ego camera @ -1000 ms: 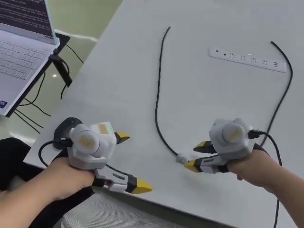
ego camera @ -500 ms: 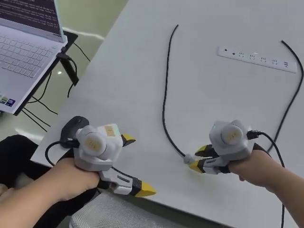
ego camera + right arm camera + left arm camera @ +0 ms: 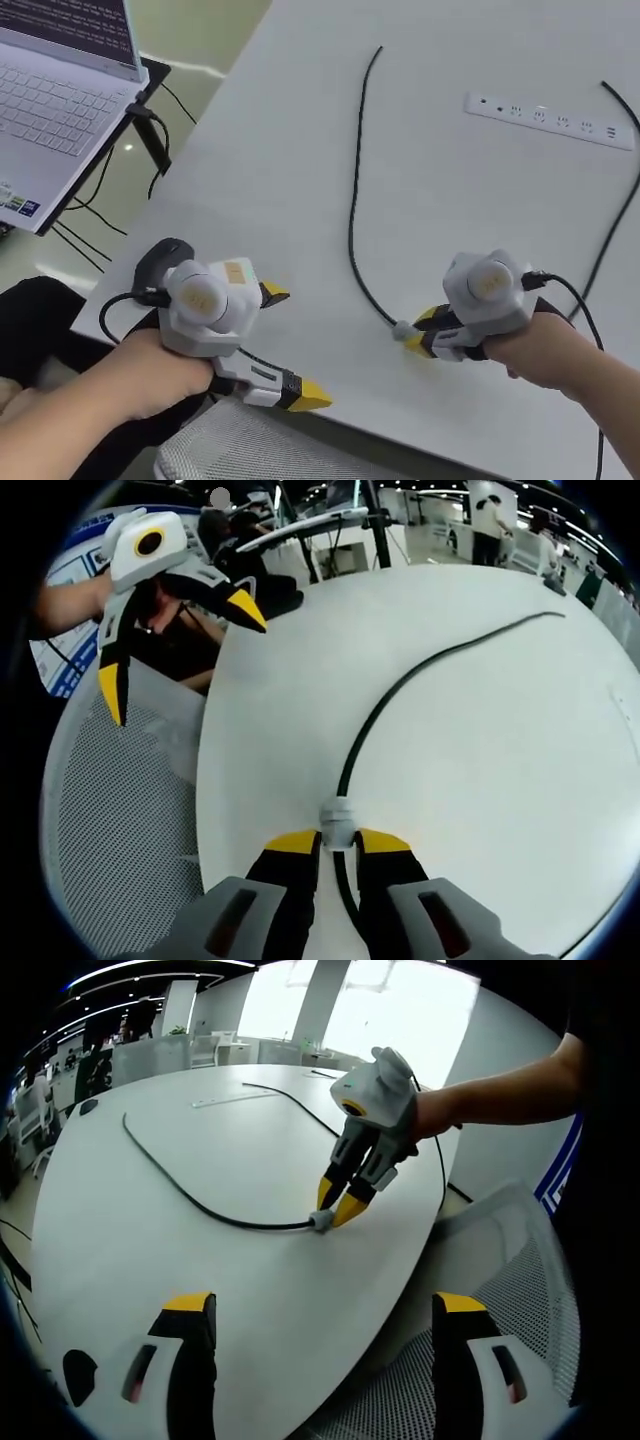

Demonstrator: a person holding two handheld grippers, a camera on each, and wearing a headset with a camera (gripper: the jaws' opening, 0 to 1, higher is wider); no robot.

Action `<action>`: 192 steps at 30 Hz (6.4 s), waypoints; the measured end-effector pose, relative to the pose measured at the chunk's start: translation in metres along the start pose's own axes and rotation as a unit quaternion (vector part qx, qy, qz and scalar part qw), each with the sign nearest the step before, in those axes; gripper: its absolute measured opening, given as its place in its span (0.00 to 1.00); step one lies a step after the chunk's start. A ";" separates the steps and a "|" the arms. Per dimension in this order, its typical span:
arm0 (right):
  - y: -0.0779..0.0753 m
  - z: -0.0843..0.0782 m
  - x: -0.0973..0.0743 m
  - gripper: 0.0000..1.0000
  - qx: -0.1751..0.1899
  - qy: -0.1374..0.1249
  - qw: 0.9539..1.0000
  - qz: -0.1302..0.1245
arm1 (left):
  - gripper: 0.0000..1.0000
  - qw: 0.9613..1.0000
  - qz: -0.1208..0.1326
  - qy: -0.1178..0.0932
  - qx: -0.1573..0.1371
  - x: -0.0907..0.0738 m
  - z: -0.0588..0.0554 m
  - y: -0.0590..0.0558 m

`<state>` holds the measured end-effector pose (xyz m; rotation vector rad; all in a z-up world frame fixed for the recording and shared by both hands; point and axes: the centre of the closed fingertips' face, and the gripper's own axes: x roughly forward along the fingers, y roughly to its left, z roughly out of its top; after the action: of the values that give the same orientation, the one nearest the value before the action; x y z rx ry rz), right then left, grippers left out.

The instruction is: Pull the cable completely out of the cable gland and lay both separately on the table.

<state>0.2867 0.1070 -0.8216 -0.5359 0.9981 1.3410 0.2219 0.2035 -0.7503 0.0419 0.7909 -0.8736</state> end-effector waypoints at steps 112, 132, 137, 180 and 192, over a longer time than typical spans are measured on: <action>0.072 -0.003 -0.137 0.07 -0.183 -0.070 0.977 0.082 | 0.15 0.977 -0.167 -0.087 0.102 0.078 0.108 -0.116; 0.070 0.004 -0.143 0.08 -0.157 -0.114 0.978 0.079 | 0.15 0.977 -0.151 -0.106 0.106 0.074 0.116 -0.115; 0.066 0.008 -0.145 0.11 -0.112 -0.132 0.982 0.079 | 0.15 0.977 -0.152 -0.113 0.102 0.069 0.120 -0.113; 0.077 0.027 -0.162 0.07 0.043 -0.212 0.952 0.215 | 0.14 0.976 -0.171 -0.105 0.083 0.058 0.126 -0.111; 0.075 0.021 -0.158 0.07 -0.138 -0.182 0.970 0.088 | 0.14 0.978 -0.178 -0.098 0.051 0.060 0.124 -0.112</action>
<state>0.2326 0.0529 -0.6629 -0.3931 0.5696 1.6792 0.2409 0.0469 -0.6687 -0.0975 0.5742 -1.2385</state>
